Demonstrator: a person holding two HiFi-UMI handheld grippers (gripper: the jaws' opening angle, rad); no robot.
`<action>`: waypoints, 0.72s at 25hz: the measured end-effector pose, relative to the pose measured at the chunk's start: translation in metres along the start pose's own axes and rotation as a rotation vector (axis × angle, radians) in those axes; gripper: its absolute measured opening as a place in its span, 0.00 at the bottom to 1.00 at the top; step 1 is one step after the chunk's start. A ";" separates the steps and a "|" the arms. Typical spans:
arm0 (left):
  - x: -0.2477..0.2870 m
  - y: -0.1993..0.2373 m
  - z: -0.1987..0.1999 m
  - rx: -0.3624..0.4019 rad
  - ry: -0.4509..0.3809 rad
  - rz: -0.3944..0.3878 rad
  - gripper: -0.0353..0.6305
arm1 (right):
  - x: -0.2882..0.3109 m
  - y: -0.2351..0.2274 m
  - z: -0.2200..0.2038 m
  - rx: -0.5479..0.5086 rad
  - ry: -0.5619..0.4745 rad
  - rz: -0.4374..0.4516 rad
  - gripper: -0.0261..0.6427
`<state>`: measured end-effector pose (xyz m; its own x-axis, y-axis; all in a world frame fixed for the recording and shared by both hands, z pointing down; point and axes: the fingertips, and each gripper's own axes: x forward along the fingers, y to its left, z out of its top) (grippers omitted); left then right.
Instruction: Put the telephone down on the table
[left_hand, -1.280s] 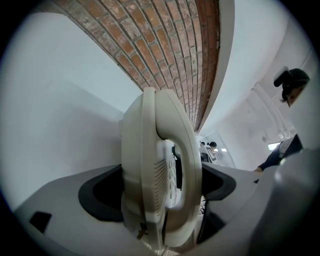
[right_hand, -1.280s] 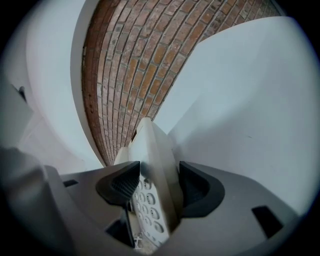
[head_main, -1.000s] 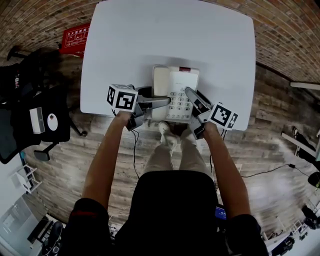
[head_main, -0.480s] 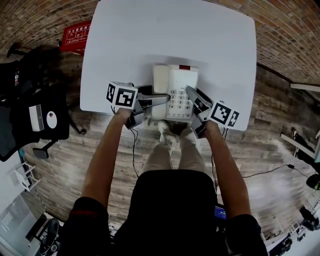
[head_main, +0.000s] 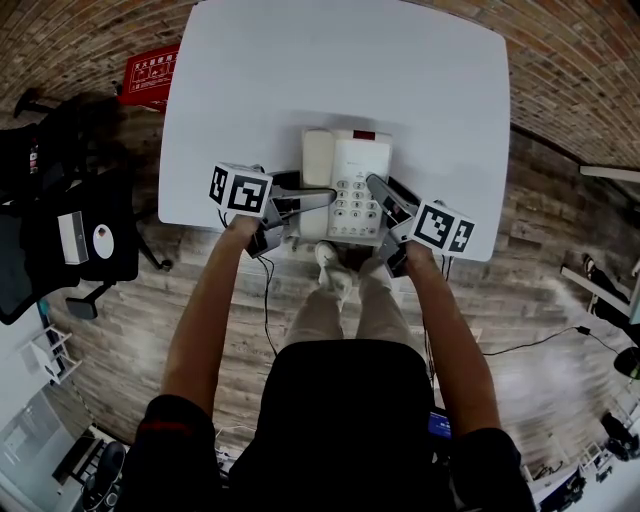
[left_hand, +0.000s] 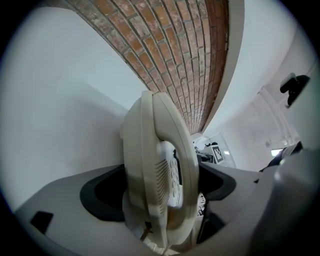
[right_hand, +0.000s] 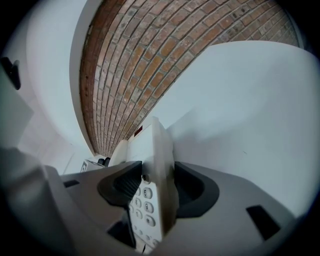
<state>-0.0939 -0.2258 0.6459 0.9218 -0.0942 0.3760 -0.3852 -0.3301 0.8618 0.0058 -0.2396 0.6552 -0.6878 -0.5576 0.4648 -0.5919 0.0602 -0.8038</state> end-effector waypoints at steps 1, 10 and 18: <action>0.000 0.000 0.000 0.005 -0.001 0.006 0.71 | 0.000 0.000 0.000 0.005 -0.001 0.006 0.36; -0.003 0.005 -0.001 0.142 0.051 0.126 0.71 | -0.001 -0.005 0.001 0.034 -0.001 0.022 0.35; -0.011 0.002 0.005 0.124 -0.003 0.110 0.71 | -0.002 -0.004 0.000 0.021 0.002 0.019 0.35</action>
<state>-0.1044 -0.2295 0.6416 0.8745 -0.1386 0.4647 -0.4758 -0.4311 0.7667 0.0092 -0.2392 0.6572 -0.6995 -0.5549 0.4503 -0.5699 0.0530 -0.8200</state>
